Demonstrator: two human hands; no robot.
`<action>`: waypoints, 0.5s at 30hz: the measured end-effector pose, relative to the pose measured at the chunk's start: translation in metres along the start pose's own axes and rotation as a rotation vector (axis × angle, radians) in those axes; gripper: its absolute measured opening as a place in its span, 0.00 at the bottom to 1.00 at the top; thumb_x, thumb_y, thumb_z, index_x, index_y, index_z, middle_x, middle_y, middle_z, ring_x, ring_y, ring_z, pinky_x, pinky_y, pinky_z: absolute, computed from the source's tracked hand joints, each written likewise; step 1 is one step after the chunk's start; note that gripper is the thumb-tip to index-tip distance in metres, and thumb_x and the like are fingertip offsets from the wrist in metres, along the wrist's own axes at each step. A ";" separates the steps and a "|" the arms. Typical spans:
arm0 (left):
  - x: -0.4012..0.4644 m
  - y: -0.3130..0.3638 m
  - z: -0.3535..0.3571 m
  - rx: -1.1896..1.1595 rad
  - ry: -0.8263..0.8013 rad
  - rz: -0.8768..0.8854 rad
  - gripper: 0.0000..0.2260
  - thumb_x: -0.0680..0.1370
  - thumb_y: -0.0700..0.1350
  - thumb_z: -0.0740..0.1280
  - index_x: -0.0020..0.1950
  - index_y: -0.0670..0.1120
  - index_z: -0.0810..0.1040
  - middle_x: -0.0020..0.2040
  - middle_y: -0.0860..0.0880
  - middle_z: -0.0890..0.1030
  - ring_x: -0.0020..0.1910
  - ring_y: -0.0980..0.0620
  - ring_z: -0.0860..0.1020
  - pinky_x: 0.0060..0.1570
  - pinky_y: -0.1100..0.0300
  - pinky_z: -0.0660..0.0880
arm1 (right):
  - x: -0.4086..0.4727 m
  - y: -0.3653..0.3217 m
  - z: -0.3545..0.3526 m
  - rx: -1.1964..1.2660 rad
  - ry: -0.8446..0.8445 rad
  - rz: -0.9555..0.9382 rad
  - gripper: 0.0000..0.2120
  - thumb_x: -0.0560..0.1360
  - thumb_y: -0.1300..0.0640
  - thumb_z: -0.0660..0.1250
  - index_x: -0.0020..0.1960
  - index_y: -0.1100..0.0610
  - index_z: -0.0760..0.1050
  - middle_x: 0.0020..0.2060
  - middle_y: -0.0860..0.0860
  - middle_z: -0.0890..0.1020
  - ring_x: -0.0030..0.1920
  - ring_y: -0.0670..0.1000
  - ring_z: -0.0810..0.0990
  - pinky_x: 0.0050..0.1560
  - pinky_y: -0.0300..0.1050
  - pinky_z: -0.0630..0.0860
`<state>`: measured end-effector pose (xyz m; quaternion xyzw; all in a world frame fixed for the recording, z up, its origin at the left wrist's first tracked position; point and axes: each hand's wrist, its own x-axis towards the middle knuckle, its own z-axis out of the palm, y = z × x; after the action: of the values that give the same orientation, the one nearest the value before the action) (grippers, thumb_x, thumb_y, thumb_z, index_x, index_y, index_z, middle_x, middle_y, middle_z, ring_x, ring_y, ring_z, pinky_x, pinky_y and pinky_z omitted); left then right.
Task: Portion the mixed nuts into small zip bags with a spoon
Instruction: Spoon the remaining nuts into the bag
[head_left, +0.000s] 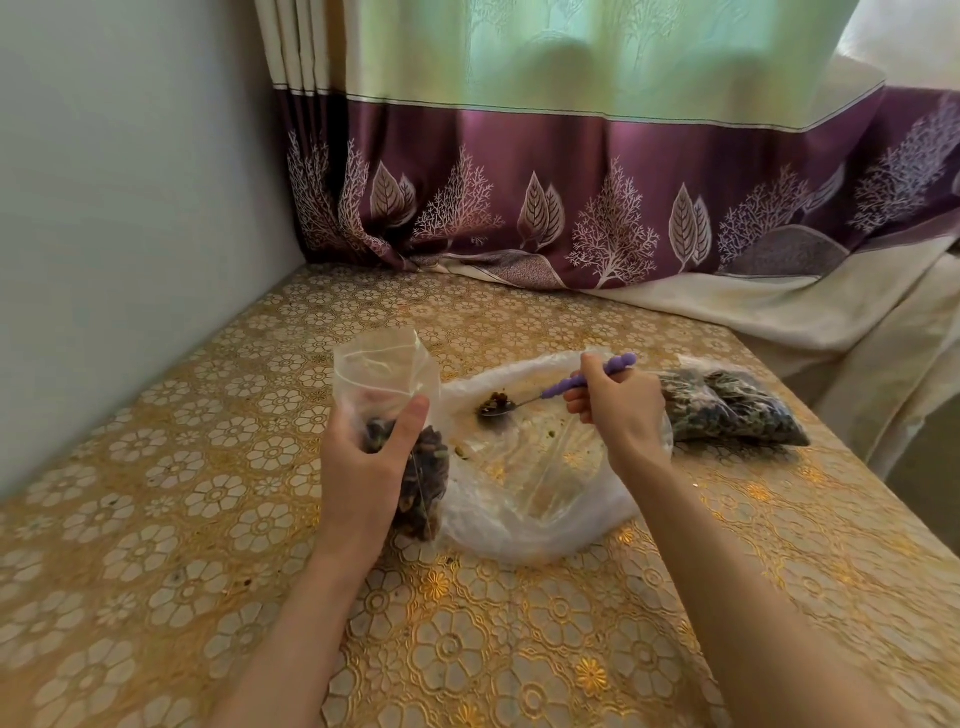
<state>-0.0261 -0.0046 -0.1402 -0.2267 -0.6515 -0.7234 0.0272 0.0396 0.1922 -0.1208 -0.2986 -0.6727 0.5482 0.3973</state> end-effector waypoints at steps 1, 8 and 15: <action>0.000 0.000 0.000 -0.002 0.001 0.001 0.20 0.68 0.57 0.69 0.55 0.47 0.76 0.48 0.52 0.83 0.49 0.56 0.80 0.54 0.54 0.76 | 0.000 0.000 0.004 0.014 0.002 0.009 0.20 0.78 0.58 0.61 0.29 0.59 0.79 0.27 0.52 0.83 0.26 0.43 0.76 0.28 0.34 0.71; 0.001 -0.001 0.000 0.002 0.000 0.010 0.19 0.69 0.57 0.68 0.53 0.46 0.77 0.46 0.52 0.83 0.47 0.55 0.81 0.53 0.54 0.76 | -0.003 0.006 0.004 0.268 -0.079 0.284 0.16 0.79 0.61 0.60 0.36 0.65 0.78 0.36 0.60 0.85 0.29 0.47 0.79 0.32 0.36 0.78; 0.000 -0.001 0.000 -0.003 -0.006 0.007 0.22 0.67 0.59 0.68 0.54 0.46 0.76 0.46 0.52 0.83 0.47 0.56 0.81 0.50 0.58 0.77 | -0.003 0.002 -0.010 0.362 -0.161 0.411 0.11 0.75 0.66 0.58 0.37 0.65 0.75 0.31 0.57 0.84 0.29 0.47 0.77 0.29 0.34 0.74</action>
<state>-0.0260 -0.0042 -0.1408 -0.2313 -0.6499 -0.7235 0.0275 0.0499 0.1955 -0.1220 -0.3084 -0.5187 0.7503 0.2700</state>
